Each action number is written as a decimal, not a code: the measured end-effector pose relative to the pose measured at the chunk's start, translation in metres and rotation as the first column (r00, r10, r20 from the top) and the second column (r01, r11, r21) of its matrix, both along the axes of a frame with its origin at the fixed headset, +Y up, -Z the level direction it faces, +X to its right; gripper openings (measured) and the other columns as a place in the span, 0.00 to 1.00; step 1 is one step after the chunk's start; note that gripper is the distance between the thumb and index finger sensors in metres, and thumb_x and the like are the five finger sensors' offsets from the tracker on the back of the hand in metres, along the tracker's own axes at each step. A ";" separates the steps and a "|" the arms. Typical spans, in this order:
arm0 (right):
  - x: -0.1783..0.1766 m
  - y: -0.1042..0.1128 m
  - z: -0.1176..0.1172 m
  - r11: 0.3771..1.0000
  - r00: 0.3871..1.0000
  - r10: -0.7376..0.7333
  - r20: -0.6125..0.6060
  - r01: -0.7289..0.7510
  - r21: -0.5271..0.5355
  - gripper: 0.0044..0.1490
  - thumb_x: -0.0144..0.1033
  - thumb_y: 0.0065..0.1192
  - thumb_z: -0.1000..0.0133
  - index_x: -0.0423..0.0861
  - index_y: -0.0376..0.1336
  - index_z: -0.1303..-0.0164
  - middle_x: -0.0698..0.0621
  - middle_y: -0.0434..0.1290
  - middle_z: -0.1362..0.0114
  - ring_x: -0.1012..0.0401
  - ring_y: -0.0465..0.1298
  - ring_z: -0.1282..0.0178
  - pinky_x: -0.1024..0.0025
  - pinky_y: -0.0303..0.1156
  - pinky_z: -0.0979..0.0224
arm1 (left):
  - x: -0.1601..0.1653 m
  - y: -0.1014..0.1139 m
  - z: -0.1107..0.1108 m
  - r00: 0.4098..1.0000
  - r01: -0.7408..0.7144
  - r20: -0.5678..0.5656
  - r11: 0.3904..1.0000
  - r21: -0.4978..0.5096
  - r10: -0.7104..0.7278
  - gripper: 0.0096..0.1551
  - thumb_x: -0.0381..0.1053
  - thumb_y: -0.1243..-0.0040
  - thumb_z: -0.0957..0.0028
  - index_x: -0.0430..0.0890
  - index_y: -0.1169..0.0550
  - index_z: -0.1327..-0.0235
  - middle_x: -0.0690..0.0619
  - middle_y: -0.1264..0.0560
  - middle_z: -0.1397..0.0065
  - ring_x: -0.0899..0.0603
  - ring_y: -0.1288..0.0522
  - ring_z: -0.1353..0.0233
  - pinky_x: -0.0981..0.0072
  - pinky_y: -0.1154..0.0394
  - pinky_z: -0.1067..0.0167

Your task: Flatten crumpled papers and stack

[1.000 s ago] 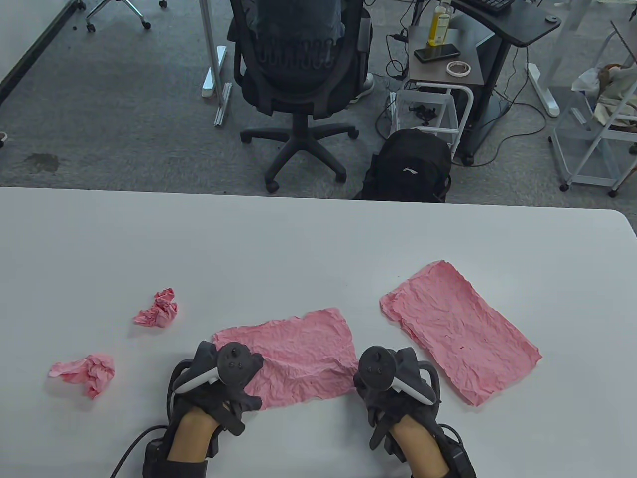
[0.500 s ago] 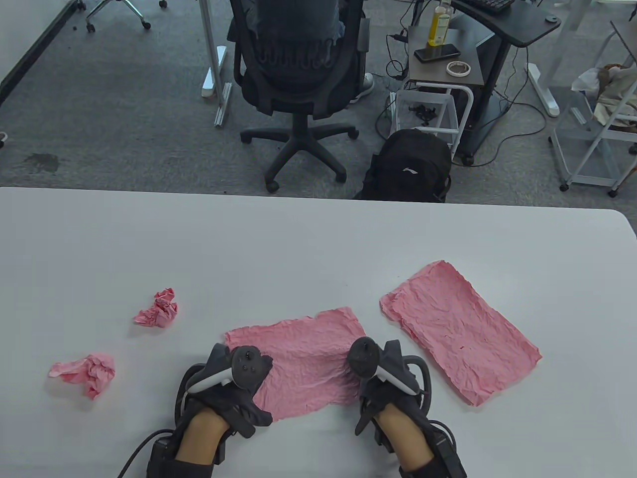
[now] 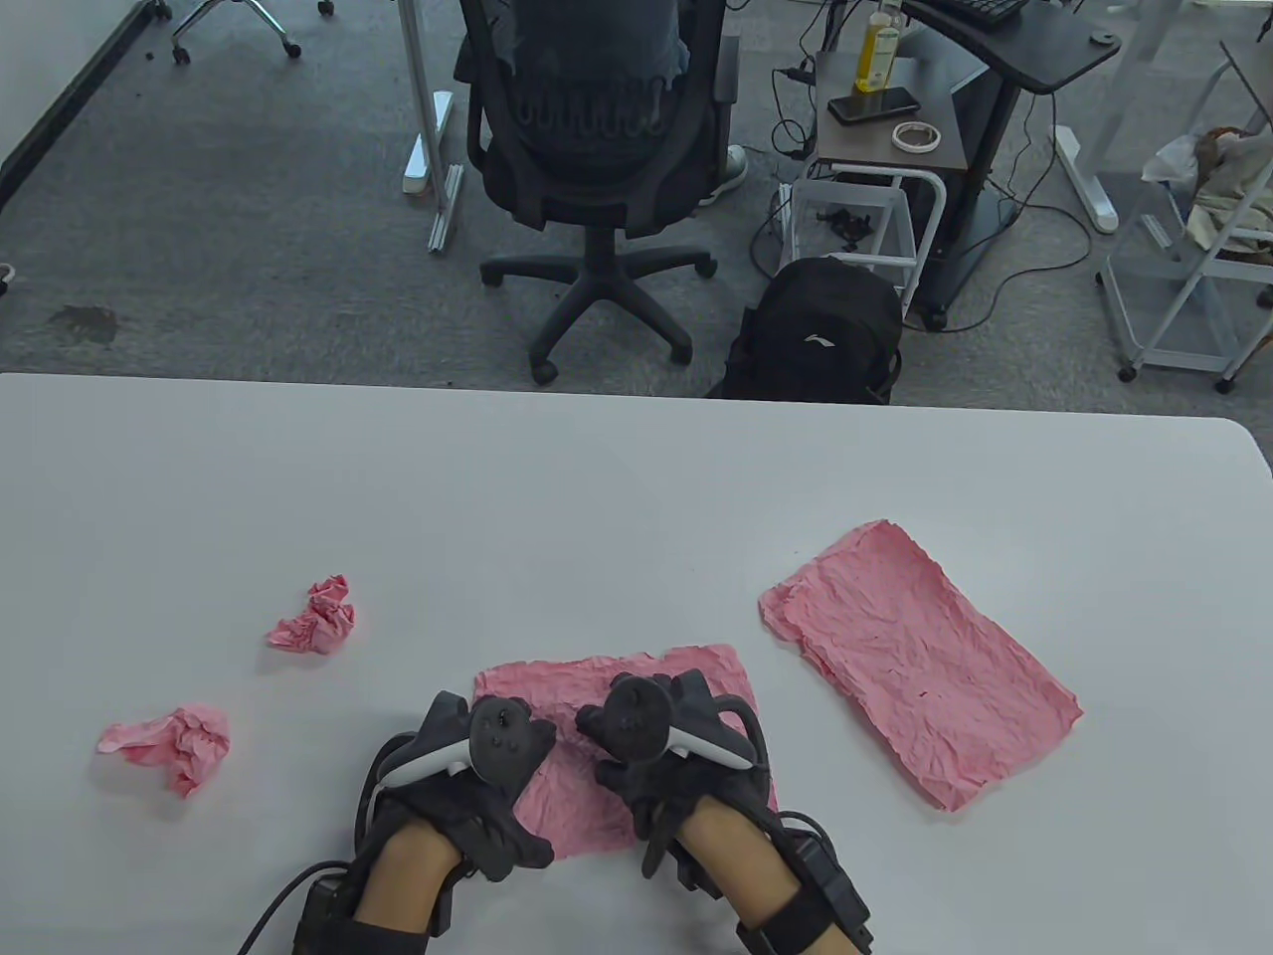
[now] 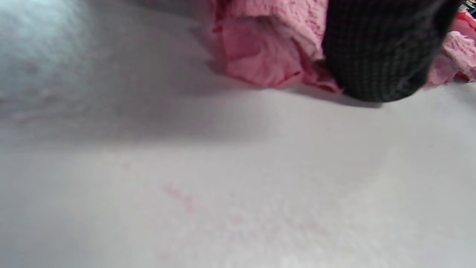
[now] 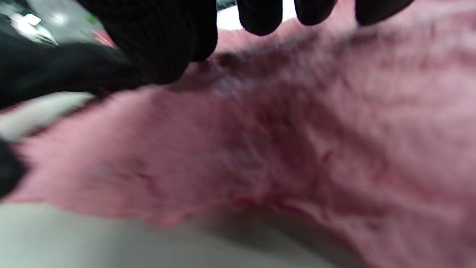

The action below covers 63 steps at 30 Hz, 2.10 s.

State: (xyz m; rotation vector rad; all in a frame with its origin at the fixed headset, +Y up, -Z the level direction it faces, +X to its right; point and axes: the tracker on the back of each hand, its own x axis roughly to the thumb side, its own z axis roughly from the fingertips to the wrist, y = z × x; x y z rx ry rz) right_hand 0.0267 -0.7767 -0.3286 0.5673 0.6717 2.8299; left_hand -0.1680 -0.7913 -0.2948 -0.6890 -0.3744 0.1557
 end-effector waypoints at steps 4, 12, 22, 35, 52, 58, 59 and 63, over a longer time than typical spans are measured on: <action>0.039 -0.005 -0.019 0.997 0.981 -0.042 0.188 0.054 -0.057 0.40 0.43 0.59 0.43 0.59 0.47 0.22 0.47 0.38 0.14 0.39 0.37 0.19 0.38 0.43 0.25 | 0.000 0.000 0.001 1.000 -0.003 -0.005 1.000 -0.006 0.003 0.70 0.71 0.29 0.61 0.54 0.58 0.19 0.48 0.69 0.20 0.38 0.72 0.16 0.28 0.67 0.27; 0.087 -0.002 -0.029 0.996 0.936 -0.094 0.339 0.090 0.027 0.40 0.39 0.61 0.43 0.50 0.49 0.22 0.40 0.40 0.16 0.36 0.39 0.20 0.35 0.44 0.27 | -0.008 0.002 -0.002 0.995 -0.092 -0.031 0.995 -0.030 0.091 0.63 0.72 0.35 0.57 0.53 0.54 0.18 0.51 0.67 0.19 0.39 0.71 0.16 0.30 0.68 0.27; -0.012 -0.002 0.027 0.998 0.989 -0.012 -0.146 0.021 0.060 0.38 0.35 0.59 0.44 0.51 0.51 0.22 0.39 0.45 0.16 0.36 0.46 0.20 0.36 0.50 0.27 | -0.009 0.004 -0.002 0.997 -0.044 -0.058 0.998 -0.034 0.042 0.57 0.61 0.33 0.52 0.56 0.54 0.19 0.52 0.67 0.18 0.40 0.71 0.15 0.30 0.68 0.26; 0.097 0.012 0.008 0.988 0.957 -0.151 0.248 0.134 0.082 0.40 0.26 0.61 0.47 0.40 0.51 0.25 0.32 0.51 0.20 0.31 0.50 0.24 0.35 0.55 0.31 | -0.013 0.004 -0.003 0.996 -0.067 -0.057 0.997 -0.039 0.064 0.61 0.61 0.29 0.55 0.55 0.54 0.19 0.53 0.67 0.18 0.40 0.71 0.15 0.30 0.68 0.26; 0.095 0.019 0.002 0.922 0.895 0.035 0.444 -0.200 0.330 0.22 0.39 0.72 0.50 0.47 0.73 0.47 0.39 0.73 0.31 0.36 0.71 0.34 0.36 0.65 0.36 | -0.006 0.007 -0.002 0.998 -0.057 -0.010 0.998 0.000 0.057 0.58 0.61 0.30 0.53 0.51 0.51 0.18 0.50 0.64 0.17 0.36 0.68 0.15 0.28 0.64 0.26; 0.126 0.019 0.006 0.718 0.592 -0.691 0.415 0.629 0.299 0.26 0.33 0.69 0.50 0.42 0.66 0.42 0.38 0.78 0.37 0.39 0.78 0.41 0.41 0.72 0.42 | -0.004 0.006 -0.001 0.998 -0.058 -0.017 0.998 0.002 0.058 0.57 0.63 0.33 0.51 0.52 0.53 0.18 0.49 0.65 0.17 0.37 0.69 0.15 0.28 0.65 0.26; 0.129 0.017 0.006 0.673 0.531 -0.725 0.439 0.683 0.284 0.27 0.30 0.69 0.50 0.41 0.64 0.42 0.42 0.80 0.41 0.43 0.81 0.45 0.44 0.75 0.44 | -0.004 0.005 -0.001 0.998 -0.058 -0.018 0.998 0.003 0.058 0.57 0.63 0.33 0.51 0.52 0.53 0.18 0.49 0.65 0.17 0.37 0.69 0.15 0.28 0.66 0.26; 0.134 0.002 0.004 0.477 0.347 -0.738 0.579 0.875 0.084 0.52 0.33 0.71 0.50 0.32 0.43 0.28 0.45 0.70 0.42 0.50 0.78 0.49 0.46 0.72 0.44 | -0.004 0.005 -0.001 0.998 -0.062 -0.022 0.998 0.004 0.062 0.57 0.63 0.33 0.51 0.52 0.53 0.18 0.49 0.65 0.17 0.37 0.69 0.15 0.28 0.66 0.26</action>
